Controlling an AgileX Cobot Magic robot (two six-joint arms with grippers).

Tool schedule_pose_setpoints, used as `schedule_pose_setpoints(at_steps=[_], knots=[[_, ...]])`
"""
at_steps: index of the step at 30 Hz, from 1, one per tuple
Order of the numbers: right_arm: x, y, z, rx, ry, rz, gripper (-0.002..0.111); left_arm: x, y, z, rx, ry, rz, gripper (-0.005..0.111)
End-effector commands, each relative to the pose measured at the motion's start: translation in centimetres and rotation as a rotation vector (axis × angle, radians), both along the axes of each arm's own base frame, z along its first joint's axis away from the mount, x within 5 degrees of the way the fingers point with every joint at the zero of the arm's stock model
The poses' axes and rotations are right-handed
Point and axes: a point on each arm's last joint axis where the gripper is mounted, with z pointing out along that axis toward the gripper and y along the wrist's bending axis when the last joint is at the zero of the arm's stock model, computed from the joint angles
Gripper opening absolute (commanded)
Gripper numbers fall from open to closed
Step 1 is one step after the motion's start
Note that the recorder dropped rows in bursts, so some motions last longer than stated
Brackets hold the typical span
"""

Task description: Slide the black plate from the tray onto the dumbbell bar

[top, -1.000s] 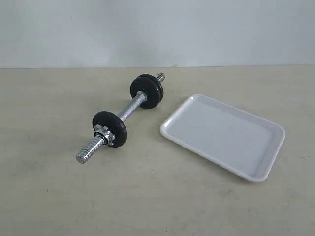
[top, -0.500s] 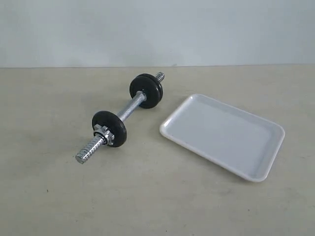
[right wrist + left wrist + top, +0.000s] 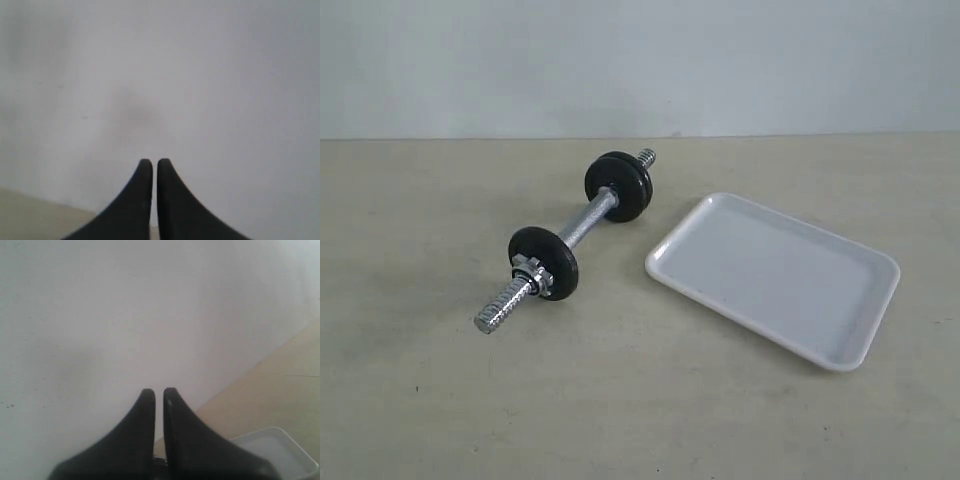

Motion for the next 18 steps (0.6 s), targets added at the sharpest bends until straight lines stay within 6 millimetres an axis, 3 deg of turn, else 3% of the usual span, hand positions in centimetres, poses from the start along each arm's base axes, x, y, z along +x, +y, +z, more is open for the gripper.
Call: schedule_pose_setpoints(at_steps=[1,3,7,15,18], knots=[[3.2,-2.9,-3.9,0.201,-0.043,-0.275,0.001,1.2,1.0,-0.7,-0.075,-0.064,0.151,0.004],[4.0,-3.5,-5.9,0.241,-0.019,-0.338,0.001,2.0,1.8,-1.5,-0.132,-0.099,0.261,0.004],[4.5,-4.2,-7.8,0.398,0.019,-0.375,0.001,2.8,2.4,-3.5,-0.199,-0.08,0.352,0.004],[5.1,-4.5,-10.2,0.435,0.071,-0.412,0.001,3.0,2.4,-3.9,-0.236,-0.043,0.347,0.004],[5.4,-4.5,-11.8,0.533,0.134,-0.393,0.001,3.0,2.4,-3.9,-0.236,-0.043,0.347,0.004]])
